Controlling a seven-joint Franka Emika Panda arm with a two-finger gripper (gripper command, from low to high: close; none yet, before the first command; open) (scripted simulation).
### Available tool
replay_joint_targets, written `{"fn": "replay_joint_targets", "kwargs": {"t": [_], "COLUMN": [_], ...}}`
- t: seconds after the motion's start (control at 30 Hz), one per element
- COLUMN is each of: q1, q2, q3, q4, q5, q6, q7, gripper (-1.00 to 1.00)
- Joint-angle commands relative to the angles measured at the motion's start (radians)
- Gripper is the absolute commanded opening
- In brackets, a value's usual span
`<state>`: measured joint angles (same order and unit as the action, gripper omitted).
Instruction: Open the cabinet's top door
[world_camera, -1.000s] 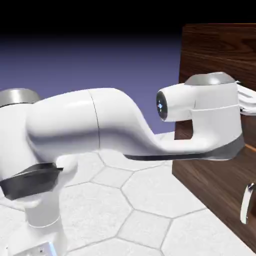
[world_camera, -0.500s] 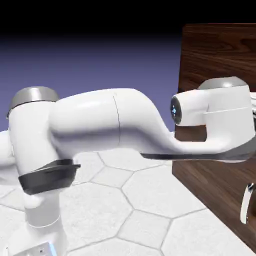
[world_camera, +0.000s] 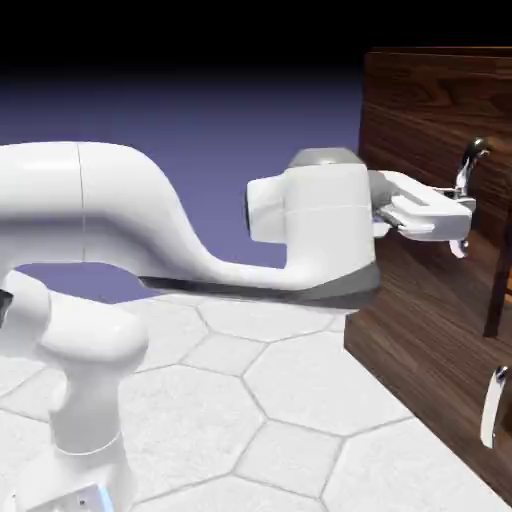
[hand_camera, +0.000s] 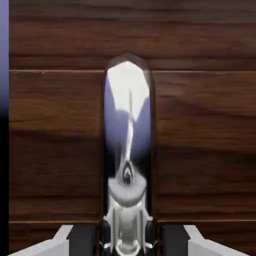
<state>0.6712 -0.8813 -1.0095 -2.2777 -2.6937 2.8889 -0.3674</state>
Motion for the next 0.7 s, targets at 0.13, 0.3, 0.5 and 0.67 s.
{"fn": "replay_joint_targets", "kwargs": {"t": [0.13,0.3,0.5,0.67], "q1": [-0.181,-0.362,-0.575,-0.702], "q2": [-0.028,-0.085,-0.203,-0.324], "q3": [0.143,0.299,0.51,0.67], "q4": [-0.136,-0.273,-0.441,-0.555], "q5": [0.098,0.228,0.451,0.668], "q6": [-0.063,-0.122,-0.188,-0.234], "q7": [-0.027,-0.072,-0.162,-0.262], "gripper": [-1.0,-1.0,-1.0,-1.0]}}
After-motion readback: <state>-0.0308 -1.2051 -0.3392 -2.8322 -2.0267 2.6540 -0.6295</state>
